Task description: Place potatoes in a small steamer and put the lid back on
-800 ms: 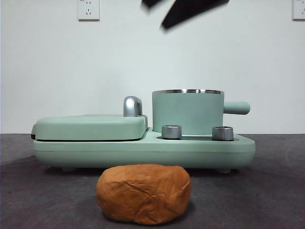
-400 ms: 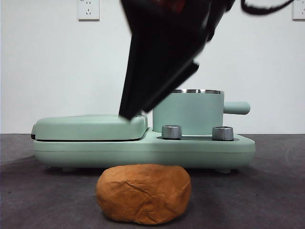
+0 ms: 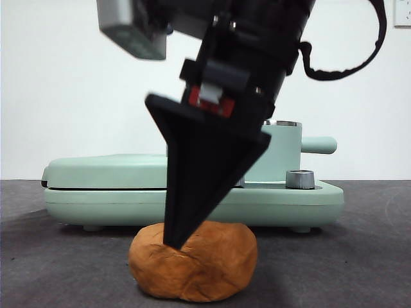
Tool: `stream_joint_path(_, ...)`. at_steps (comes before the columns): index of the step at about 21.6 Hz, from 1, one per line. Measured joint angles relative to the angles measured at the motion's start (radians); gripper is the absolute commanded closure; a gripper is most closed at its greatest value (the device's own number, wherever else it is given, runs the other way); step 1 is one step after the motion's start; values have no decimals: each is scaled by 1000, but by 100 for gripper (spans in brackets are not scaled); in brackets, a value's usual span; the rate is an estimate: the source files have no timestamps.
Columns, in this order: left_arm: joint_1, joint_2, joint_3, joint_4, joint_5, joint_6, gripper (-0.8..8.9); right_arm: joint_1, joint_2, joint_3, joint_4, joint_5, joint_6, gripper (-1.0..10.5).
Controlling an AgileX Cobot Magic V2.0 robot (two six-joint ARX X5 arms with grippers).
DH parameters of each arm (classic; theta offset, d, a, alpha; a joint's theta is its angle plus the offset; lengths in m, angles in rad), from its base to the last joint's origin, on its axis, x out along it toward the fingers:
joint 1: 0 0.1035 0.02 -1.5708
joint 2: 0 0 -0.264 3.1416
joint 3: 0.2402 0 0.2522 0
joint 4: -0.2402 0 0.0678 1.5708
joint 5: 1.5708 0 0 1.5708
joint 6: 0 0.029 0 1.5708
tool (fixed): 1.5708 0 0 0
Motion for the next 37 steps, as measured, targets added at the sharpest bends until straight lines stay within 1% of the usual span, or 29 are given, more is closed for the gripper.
stream_joint_path(5, 0, 0, 0, 0, 0, 0, 797, 0, 20, 0, 16, 4, 0, 504)
stream_joint_path(9, 0, 0, 0, 0, 0, 0, 797, 0, 64, 0, 19, 24, 0, 505)
stream_joint_path(11, 0, 0, 0, 1, 0, 0, 797, 0, 70, 0, 22, 25, 0, 548)
stream_joint_path(16, 0, 0, 0, 4, 0, 0, 797, 0, 75, 0, 26, 26, 0, 752)
stream_joint_path(20, 0, 0, 0, 4, 0, 0, 797, -7, 72, 1, 14, 26, 0, 755)
stream_joint_path(23, 0, 0, 0, 5, 0, 0, 797, -25, 5, 0, -87, 49, 6, 755)
stream_joint_path(24, 0, 0, 0, 9, 0, 0, 797, -38, -43, 0, -121, 50, 14, 754)
stream_joint_path(27, 0, 0, 0, 27, 0, 0, 797, -93, -192, 1, -256, 50, 71, 754)
stream_joint_path(31, 0, 8, 0, 28, 0, 0, 797, -197, -329, 33, -396, 67, 130, 754)
stream_joint_path(34, 0, 25, 0, 34, 0, 0, 797, -275, -340, 153, -451, 123, 143, 751)
stream_joint_path(37, 0, 37, 0, 53, 0, 0, 797, -347, -313, 306, -449, 127, 143, 731)
